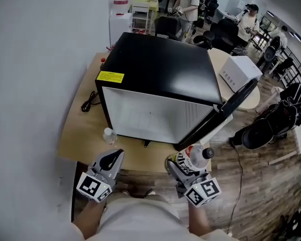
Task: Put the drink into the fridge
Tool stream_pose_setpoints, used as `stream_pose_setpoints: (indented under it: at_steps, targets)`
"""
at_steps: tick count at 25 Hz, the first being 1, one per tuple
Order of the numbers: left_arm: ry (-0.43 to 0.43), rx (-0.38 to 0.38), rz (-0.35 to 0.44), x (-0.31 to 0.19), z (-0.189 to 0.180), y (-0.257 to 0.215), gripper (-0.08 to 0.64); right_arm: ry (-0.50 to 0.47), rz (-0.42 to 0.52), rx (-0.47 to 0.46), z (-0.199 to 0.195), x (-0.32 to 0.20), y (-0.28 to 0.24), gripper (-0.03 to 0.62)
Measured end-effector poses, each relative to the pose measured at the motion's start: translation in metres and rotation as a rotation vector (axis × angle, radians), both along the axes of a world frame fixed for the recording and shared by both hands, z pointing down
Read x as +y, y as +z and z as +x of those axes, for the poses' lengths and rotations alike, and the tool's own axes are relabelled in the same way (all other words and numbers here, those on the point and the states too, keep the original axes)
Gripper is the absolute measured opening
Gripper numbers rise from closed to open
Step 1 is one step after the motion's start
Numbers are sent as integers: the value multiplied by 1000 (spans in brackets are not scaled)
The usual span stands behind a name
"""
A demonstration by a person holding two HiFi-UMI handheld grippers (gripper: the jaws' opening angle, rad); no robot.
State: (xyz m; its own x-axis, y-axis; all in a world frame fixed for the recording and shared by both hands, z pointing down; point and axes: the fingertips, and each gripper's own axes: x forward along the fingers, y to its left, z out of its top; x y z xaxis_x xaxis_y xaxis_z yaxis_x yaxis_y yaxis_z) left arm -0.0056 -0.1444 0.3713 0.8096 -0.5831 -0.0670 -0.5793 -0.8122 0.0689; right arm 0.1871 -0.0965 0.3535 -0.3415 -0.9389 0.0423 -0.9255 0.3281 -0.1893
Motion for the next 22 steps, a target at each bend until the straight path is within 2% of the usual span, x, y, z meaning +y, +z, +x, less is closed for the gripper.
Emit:
stream_pose_setpoints:
  at_steps: [6, 16, 22]
  targets:
    - [-29, 13, -3, -5, 5, 2, 14, -11, -26, 12, 10, -2, 7, 428]
    - [-72, 4, -25, 3, 2, 17, 14, -72, -81, 5, 1, -14, 38, 429]
    - [-116, -11, -35, 6, -7, 21, 14, -110, -98, 50, -5, -28, 54, 428]
